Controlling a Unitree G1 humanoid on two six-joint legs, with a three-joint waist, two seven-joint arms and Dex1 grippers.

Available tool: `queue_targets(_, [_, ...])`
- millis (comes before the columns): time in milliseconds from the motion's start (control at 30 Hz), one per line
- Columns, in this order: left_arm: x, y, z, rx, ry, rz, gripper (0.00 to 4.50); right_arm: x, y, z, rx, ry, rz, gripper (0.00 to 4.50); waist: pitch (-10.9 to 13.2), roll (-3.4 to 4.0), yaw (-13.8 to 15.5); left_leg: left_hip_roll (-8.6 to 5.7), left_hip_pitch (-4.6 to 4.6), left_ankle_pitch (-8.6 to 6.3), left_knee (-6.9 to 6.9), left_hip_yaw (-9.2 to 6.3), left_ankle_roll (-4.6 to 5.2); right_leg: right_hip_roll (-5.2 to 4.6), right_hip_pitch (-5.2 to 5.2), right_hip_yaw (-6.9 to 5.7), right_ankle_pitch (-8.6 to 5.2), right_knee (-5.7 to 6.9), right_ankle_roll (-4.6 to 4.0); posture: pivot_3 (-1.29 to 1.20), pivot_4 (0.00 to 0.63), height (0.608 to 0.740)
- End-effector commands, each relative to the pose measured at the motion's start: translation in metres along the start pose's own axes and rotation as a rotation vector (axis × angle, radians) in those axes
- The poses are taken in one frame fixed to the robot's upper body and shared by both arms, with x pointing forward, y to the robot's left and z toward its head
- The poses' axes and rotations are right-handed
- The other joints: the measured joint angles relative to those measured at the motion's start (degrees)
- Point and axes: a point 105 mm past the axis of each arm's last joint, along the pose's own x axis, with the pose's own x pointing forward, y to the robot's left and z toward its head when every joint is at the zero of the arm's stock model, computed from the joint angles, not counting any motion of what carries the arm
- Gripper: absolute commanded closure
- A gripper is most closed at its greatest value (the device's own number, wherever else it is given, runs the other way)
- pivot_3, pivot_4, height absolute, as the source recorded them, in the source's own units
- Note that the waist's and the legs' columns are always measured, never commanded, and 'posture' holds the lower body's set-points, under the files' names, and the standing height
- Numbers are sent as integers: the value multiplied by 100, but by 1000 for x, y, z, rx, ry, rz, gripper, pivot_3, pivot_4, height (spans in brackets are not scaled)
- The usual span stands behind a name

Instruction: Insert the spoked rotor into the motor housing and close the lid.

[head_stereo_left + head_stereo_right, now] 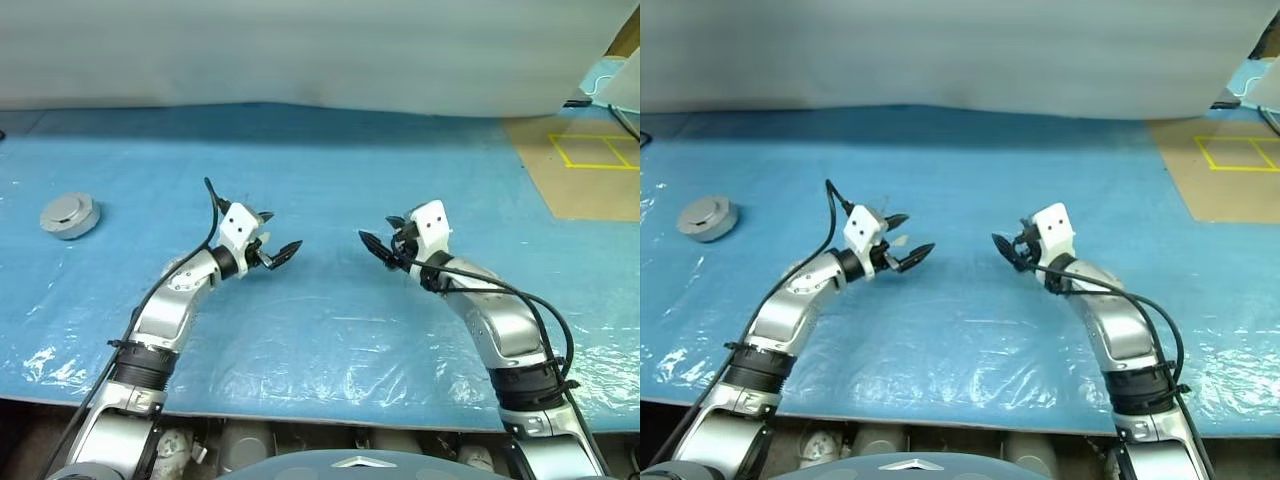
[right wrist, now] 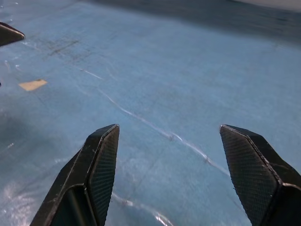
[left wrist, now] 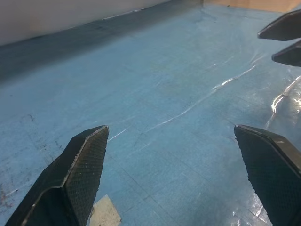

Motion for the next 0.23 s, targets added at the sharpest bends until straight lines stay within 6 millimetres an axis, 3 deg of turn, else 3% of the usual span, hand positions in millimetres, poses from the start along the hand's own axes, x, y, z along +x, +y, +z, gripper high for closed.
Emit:
queue_targets(33, [-6,7,19,5,-66,52,23,-9,-2,15,-22,-69,-35,939,0,0,-11,1,1,0,-1,0,0,1,0,1,0,0,0,0,150,740])
queue_targets(233, [-7,11,19,-31,-71,81,23,-7,-1,16,-53,-71,-33,939,0,1,-20,0,6,0,-1,4,0,2,-2,6,0,-1,1,0,150,740])
